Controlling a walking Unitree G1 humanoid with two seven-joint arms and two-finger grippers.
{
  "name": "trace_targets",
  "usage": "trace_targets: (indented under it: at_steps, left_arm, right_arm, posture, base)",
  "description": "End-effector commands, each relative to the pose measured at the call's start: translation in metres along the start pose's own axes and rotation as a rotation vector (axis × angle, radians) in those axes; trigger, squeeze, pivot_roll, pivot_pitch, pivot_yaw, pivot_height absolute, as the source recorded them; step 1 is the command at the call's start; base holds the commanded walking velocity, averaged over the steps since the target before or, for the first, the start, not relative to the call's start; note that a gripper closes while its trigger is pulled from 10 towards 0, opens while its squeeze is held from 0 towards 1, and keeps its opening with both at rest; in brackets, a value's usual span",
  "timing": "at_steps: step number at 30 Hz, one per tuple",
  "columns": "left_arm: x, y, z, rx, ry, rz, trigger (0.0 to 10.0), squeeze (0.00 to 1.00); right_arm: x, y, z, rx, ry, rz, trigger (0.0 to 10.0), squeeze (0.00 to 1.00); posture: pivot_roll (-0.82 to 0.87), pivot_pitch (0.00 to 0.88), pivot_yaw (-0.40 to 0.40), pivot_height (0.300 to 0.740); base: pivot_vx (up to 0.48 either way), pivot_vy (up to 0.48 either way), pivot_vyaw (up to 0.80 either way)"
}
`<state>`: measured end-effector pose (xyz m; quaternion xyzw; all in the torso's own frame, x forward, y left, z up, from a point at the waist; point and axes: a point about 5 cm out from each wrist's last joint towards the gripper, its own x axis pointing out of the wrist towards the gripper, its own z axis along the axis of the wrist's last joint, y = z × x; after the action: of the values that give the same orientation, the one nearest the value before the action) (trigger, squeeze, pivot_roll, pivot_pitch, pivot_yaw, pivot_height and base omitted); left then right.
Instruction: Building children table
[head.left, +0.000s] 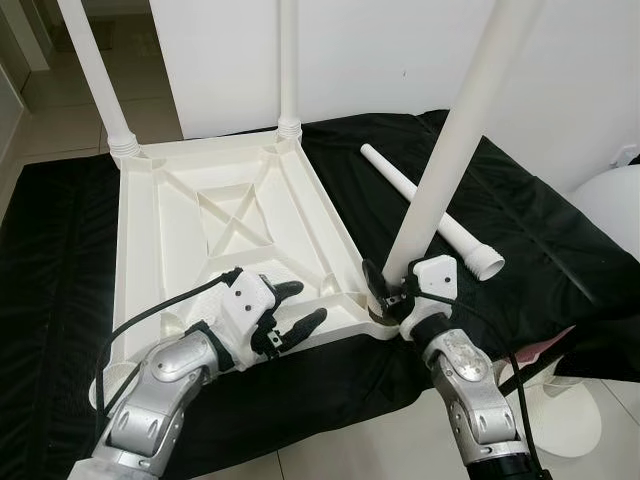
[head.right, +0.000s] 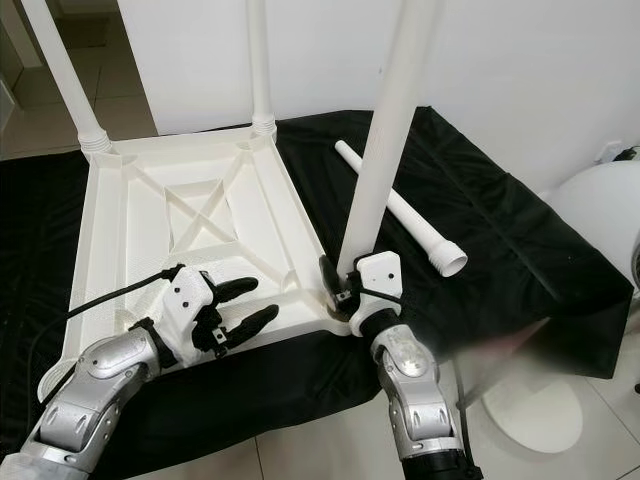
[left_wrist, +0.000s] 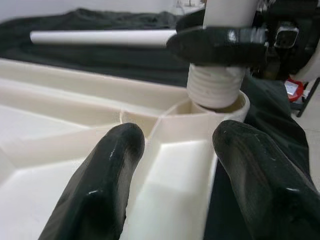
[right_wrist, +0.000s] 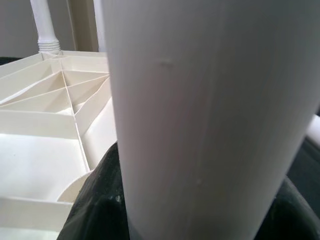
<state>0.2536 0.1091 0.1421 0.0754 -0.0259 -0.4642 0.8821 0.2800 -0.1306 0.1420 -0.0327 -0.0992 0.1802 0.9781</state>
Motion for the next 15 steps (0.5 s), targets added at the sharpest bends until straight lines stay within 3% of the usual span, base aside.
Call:
trace_targets:
  at_steps: [1, 8, 15]
  left_arm:
    - [-0.003, -0.006, 0.003, -0.006, -0.004, -0.092, 10.0, 0.0]
    - [-0.01, -0.01, 0.002, -0.02, 0.022, -0.114, 10.0, 0.0]
    - [-0.007, -0.007, 0.003, -0.021, 0.028, -0.1, 10.0, 0.0]
  right_arm:
    - [-0.008, -0.001, -0.016, 0.003, 0.072, 0.007, 10.0, 0.0]
    - [-0.021, 0.007, -0.024, -0.083, 0.083, 0.139, 10.0, 0.0]
    - [-0.024, 0.003, -0.032, -0.141, 0.104, 0.19, 10.0, 0.0]
  posture:
    - [-0.02, 0.051, -0.017, 0.74]
    - [-0.01, 0.057, -0.018, 0.74]
    - [-0.02, 0.06, -0.017, 0.74]
  base:
    - [0.0, 0.0, 0.0]
    - [0.0, 0.0, 0.0]
    - [0.0, 0.0, 0.0]
